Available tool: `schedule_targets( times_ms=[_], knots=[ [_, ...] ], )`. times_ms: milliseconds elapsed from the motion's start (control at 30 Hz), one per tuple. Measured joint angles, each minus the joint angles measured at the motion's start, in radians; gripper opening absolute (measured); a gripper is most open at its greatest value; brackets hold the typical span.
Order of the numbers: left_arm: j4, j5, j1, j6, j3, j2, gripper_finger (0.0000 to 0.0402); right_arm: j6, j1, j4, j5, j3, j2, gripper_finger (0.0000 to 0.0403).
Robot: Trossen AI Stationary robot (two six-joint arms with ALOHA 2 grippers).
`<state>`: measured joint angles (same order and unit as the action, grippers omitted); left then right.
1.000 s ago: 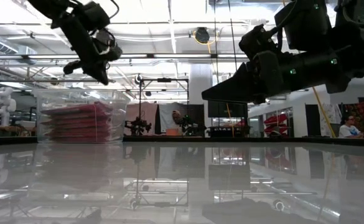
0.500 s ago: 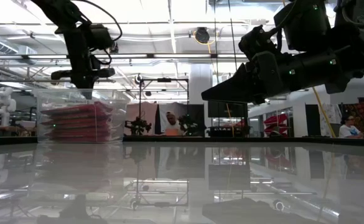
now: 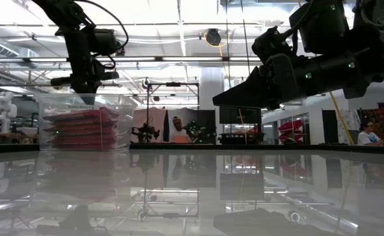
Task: Sort popcorn bags into baskets
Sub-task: Put the red popcorn bag into the transparent container
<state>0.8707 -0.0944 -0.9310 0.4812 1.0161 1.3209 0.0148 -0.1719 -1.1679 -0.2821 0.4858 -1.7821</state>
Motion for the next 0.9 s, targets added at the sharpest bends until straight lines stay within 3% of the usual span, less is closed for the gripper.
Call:
schedule_targets(
  times_ms=[167,533,733,900],
  knots=[
    [-0.077,-0.059,-0.017,-0.002,0.0,0.0,0.0001,0.011,0.0,0.0,0.0,0.0,0.0,0.0116],
    [-0.118,-0.062,-0.063,0.0,-0.04,0.002,0.0001,0.008,0.0,-0.001,0.0,0.0,0.0,0.0116],
    [-0.119,0.011,-0.07,-0.007,-0.07,0.0,0.0001,0.017,0.0,0.0,0.0,0.0,0.0,0.0116],
    [-0.111,0.13,-0.069,-0.009,-0.07,0.0,0.0001,0.026,0.0,0.0,0.006,0.0,0.0,0.0116]
  ],
)
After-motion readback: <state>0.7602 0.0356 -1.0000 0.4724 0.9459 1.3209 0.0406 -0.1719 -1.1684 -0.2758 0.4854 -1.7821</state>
